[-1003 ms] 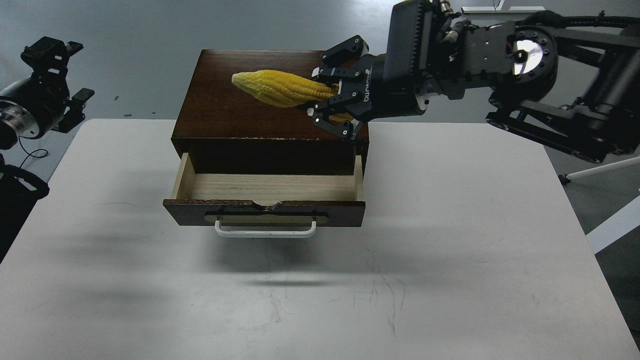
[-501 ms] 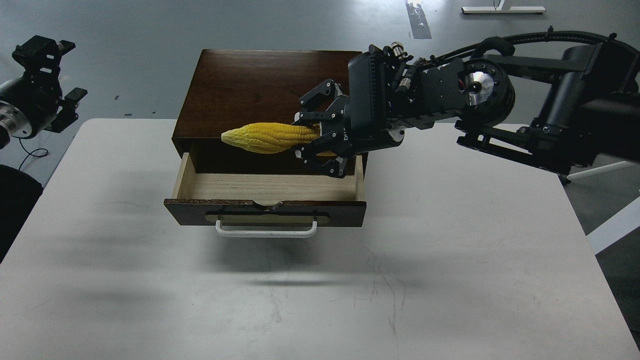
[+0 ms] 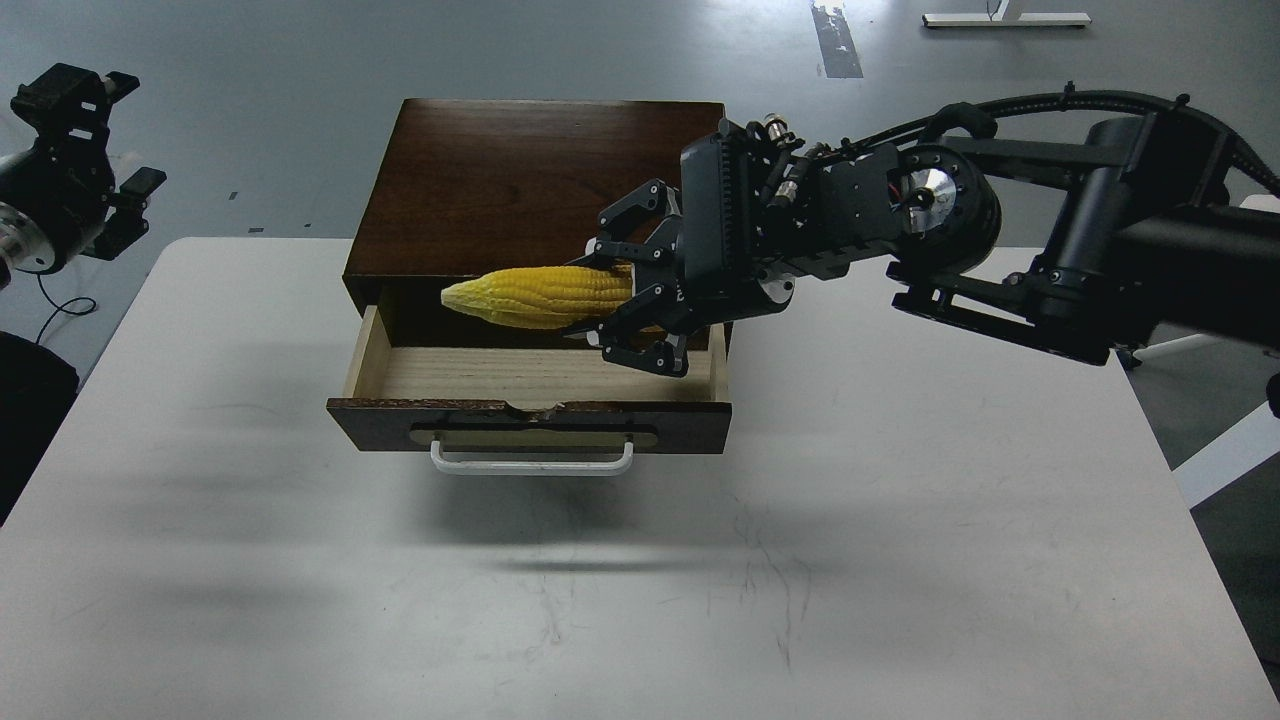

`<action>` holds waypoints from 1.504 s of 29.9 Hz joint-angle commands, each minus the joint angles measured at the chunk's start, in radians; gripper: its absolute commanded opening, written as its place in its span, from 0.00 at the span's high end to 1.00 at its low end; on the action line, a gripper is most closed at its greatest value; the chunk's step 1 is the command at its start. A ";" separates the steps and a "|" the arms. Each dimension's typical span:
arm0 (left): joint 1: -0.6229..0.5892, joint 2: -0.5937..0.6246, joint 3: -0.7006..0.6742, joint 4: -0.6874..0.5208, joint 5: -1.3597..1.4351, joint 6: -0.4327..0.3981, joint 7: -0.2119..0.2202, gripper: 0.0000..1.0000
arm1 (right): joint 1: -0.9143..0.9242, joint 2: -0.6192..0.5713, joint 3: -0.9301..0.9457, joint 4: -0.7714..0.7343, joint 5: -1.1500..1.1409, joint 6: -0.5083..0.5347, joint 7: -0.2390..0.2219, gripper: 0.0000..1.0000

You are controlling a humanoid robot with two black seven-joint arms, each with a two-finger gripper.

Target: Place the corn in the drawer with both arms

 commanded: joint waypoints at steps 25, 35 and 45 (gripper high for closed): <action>0.006 0.003 -0.007 0.000 -0.015 -0.046 0.011 0.01 | -0.022 -0.094 0.224 -0.136 0.998 0.075 -0.232 0.05; 0.006 -0.012 -0.013 0.000 -0.017 -0.052 0.015 0.01 | -0.212 -0.283 0.236 -0.321 1.814 0.199 -0.350 0.05; 0.014 -0.050 -0.015 0.008 -0.035 -0.046 0.041 0.01 | -0.463 -0.277 0.359 -0.334 2.164 0.193 -0.375 0.04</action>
